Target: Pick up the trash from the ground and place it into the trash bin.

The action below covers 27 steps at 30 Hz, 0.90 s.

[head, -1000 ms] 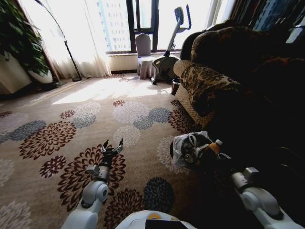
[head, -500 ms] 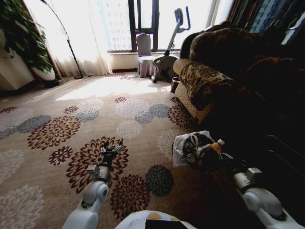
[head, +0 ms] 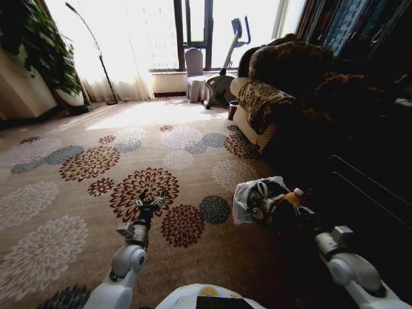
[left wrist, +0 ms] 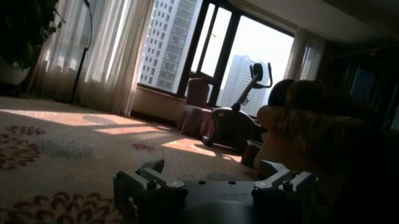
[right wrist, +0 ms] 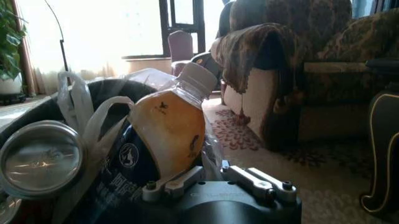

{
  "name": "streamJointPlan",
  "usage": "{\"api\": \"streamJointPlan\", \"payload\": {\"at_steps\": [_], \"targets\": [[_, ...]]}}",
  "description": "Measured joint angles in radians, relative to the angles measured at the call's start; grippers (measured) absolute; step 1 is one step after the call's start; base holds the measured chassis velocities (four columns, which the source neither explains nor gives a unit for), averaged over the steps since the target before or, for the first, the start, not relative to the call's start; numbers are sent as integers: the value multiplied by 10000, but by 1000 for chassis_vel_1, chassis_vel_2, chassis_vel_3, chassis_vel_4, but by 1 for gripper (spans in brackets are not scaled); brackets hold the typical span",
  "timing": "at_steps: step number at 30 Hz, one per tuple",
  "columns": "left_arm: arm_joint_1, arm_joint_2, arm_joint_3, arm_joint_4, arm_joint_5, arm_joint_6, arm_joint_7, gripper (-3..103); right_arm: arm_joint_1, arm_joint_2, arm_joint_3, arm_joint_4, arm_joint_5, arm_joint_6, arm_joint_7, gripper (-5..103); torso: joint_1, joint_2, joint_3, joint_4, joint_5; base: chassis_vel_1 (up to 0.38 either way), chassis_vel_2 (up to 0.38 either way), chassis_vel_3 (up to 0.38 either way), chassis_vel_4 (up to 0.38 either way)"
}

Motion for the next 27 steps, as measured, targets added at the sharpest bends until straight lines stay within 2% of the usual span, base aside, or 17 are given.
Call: {"api": "streamJointPlan", "payload": {"at_steps": [2, 3, 4, 6, 7, 8, 9, 11, 12, 13, 15, 17, 18, 20, 22, 25, 27], "targets": [[-1, 0, -1, 0, 0, 0, 0, 100, 0, 0, -1, -2, 0, -1, 0, 0, 0, -1, 0, 3, 10, 341, -371, -349, 345], [5, 1, -3, 1, 0, 0, 0, 100, -2, 1, -8, -2, 0, -4, -5, 0, -2, 0, -3, 11, -5, 332, -260, -276, 321], [3, 1, -4, 0, 0, 0, 0, 100, -1, 0, -5, 1, 0, -3, -4, 0, -3, 5, -6, 7, -29, 283, -260, -223, 256], [2, 0, -1, 0, 0, 0, 1, 100, 8, -4, 7, 1, 0, 1, 4, 0, -1, 5, -2, 6, -20, 232, -220, -223, 256], [4, 0, -3, 2, 0, 1, 0, 100, 3, 1, -13, -4, 2, -6, -3, 0, -1, -2, 2, 16, 23, 181, -120, -183, 213], [2, 1, -2, 0, 0, 0, 1, 100, -3, 0, -18, -3, 3, -15, -20, 0, -3, 2, -1, 4, 10, 87, -120, -183, 87], [3, 0, -3, 1, -1, 1, 0, 100, -1, 0, -11, -4, -4, -14, 8, 0, -3, 3, -4, 3, -12, 87, -38, -30, 87], [2, 0, -1, 1, 0, 1, 0, 100, 8, -1, 13, -3, -6, -8, 22, 0, -2, 2, -3, 1, -25, 44, -19, -15, 43], [0, 1, -2, 1, -1, 1, 0, 100, 8, -1, 6, -3, -4, -9, 18, 0, -1, 1, 0, 4, -20, 0, 0, 0, 0], [-4, 2, -4, 1, 0, 0, 0, 100, 5, 0, -13, -1, 4, -12, -11, 0, 0, -1, 5, 13, 12, -15, 80, 43, -51], [-4, 2, -4, 1, 0, 1, 0, 100, 7, 0, -12, -2, 3, -11, -4, 0, 1, -1, 5, 17, 11, -27, 80, 43, -46], [-4, 2, -1, 1, -1, 0, 0, 100, 7, -1, -8, -2, -2, -11, 8, 0, 1, -2, 6, 7, -16, -55, 53, 37, -29], [-4, 2, -1, 1, -1, 0, 0, 100, 7, -1, -8, -2, -2, -11, 8, 0, 1, -2, 6, 7, -16, -55, 53, 28, -17], [-3, 2, -2, 1, 0, 1, 0, 100, 6, 0, -8, -2, 0, -11, 5, 0, 0, -1, 2, 6, 8, 0, 0, 0, 0], [0, 1, -1, 1, -1, 1, 0, 100, 5, 0, -7, -1, -1, -11, 8, 0, 0, -1, 0, 5, -15, 0, 0, 0, 0], [0, 1, -1, 0, 0, 0, 0, 100, 4, 0, -8, -1, -1, -12, 5, 0, 0, -1, 1, 6, 5, 0, 0, 0, 0], [0, 1, -1, 1, -1, 0, 0, 100, 5, 1, -7, -1, 0, -12, 6, 0, 1, -1, 1, 6, -5, 0, 0, 0, 0]]}}
